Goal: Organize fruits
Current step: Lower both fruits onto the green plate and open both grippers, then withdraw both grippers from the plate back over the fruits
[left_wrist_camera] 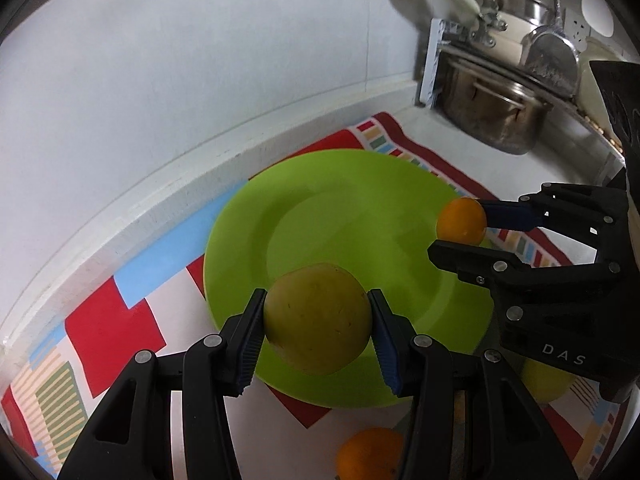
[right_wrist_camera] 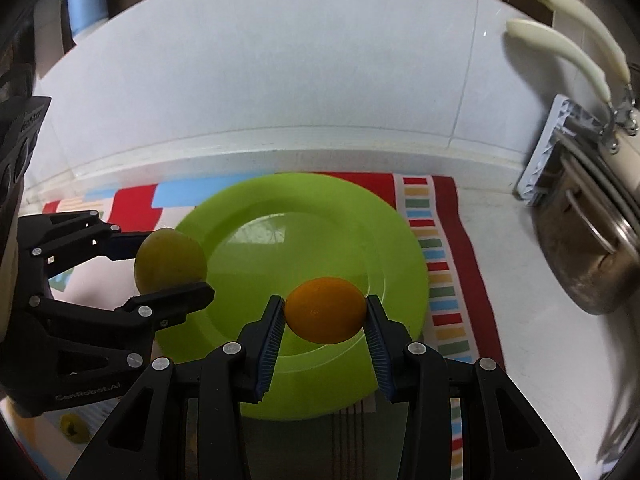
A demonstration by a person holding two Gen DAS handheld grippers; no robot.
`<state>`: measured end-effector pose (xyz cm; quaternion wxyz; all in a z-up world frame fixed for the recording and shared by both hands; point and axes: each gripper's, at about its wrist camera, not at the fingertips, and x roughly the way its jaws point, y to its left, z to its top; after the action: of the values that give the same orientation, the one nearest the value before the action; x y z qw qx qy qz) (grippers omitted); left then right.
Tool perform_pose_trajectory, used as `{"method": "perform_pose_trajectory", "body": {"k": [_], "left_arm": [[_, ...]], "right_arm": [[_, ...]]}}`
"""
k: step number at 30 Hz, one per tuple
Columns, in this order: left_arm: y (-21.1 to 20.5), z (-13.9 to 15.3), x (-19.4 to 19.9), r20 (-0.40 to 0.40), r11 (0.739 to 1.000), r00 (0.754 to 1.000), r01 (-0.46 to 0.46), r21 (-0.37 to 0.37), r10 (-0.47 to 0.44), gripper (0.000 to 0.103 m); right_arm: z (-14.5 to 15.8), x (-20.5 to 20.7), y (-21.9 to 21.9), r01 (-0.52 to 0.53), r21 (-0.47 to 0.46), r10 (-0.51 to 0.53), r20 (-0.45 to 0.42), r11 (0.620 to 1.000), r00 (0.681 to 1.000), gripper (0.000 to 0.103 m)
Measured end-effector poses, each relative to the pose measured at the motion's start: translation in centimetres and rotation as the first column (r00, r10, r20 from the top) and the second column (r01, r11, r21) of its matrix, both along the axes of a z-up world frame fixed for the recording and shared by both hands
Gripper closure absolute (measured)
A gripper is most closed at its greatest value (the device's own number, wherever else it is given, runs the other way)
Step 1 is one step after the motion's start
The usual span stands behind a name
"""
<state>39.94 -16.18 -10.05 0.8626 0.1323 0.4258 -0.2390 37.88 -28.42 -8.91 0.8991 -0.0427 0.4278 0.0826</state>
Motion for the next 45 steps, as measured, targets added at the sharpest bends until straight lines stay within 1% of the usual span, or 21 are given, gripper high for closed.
{"method": "perform_pose_trajectory", "body": {"k": [5,6,7,8,10,14,17,20,21,22,23,27,29,31,35,38,45], "left_arm": [[-0.1,-0.8,0.5,-0.013,1.0,1.0,0.003,0.016,-0.003,0.053],[-0.1,-0.8,0.4,-0.006,1.0,1.0,0.003,0.014,-0.003,0.051],[0.0,-0.6,0.3,0.004,1.0,1.0,0.002,0.012,-0.002,0.046],[0.0,-0.4,0.2,0.016,1.0,1.0,0.0,0.009,0.0,0.043],[0.2,0.1,0.0,0.033,1.0,0.999,-0.008,0.006,0.007,0.042],[1.0,1.3,-0.9,0.063,0.999,0.998,-0.031,0.006,0.031,0.038],[1.7,2.6,-2.1,0.076,0.999,0.996,-0.047,-0.013,0.048,0.035],[2.5,4.0,-3.5,0.102,0.997,0.992,-0.068,-0.028,0.07,0.031],[2.7,4.4,-4.0,0.111,0.997,0.991,-0.074,-0.032,0.077,0.031],[3.0,4.9,-4.5,0.121,0.996,0.989,-0.083,-0.034,0.087,0.029],[3.4,5.4,-5.1,0.131,0.995,0.987,-0.093,-0.042,0.098,0.027],[4.6,7.3,-7.3,0.153,0.99,0.98,-0.119,-0.075,0.13,0.024],[5.2,8.2,-8.6,0.177,0.988,0.973,-0.133,-0.083,0.146,0.02],[5.7,8.9,-9.8,0.201,0.986,0.967,-0.14,-0.086,0.155,0.019],[6.8,10.2,-12.7,0.24,0.981,0.953,-0.164,-0.101,0.184,0.016],[7.7,11.0,-14.6,0.263,0.976,0.942,-0.184,-0.114,0.209,0.014],[8.8,11.6,-18.5,0.294,0.97,0.925,-0.215,-0.118,0.241,0.011]], "right_arm": [[-1.0,0.8,0.0,-0.006,-0.001,0.006,-0.023,1.0,1.0,0.062],[-1.1,0.9,0.1,-0.007,-0.002,0.007,-0.024,1.0,1.0,0.062],[-1.2,1.0,0.1,-0.007,-0.002,0.007,-0.027,1.0,1.0,0.059],[-1.2,1.0,0.1,-0.006,-0.002,0.006,-0.028,1.0,1.0,0.053],[-1.1,1.0,0.1,0.003,-0.003,-0.003,-0.019,1.0,1.0,0.047],[-0.3,0.1,-0.1,0.029,-0.002,-0.029,0.004,1.0,1.0,0.047],[0.7,-0.9,-0.4,0.058,0.002,-0.058,0.026,0.998,0.998,0.047],[2.1,-2.3,-0.5,0.082,0.019,-0.083,0.062,0.996,0.995,0.045],[2.7,-2.9,-0.5,0.091,0.019,-0.093,0.08,0.996,0.993,0.043],[3.2,-3.4,-0.4,0.099,0.018,-0.1,0.098,0.995,0.99,0.038],[3.8,-4.0,-0.3,0.105,0.015,-0.106,0.12,0.994,0.987,0.037],[6.0,-6.5,0.5,0.115,-0.004,-0.112,0.196,0.993,0.974,0.036],[7.0,-8.0,0.9,0.121,0.004,-0.118,0.227,0.993,0.967,0.031],[7.7,-9.2,1.2,0.124,0.01,-0.122,0.248,0.992,0.961,0.031],[8.7,-12.0,2.2,0.112,0.005,-0.109,0.288,0.994,0.951,0.031],[9.0,-13.6,2.8,0.093,-0.001,-0.088,0.298,0.996,0.951,0.031],[9.7,-17.3,4.0,0.06,-0.008,-0.054,0.327,0.998,0.944,0.031]]}}
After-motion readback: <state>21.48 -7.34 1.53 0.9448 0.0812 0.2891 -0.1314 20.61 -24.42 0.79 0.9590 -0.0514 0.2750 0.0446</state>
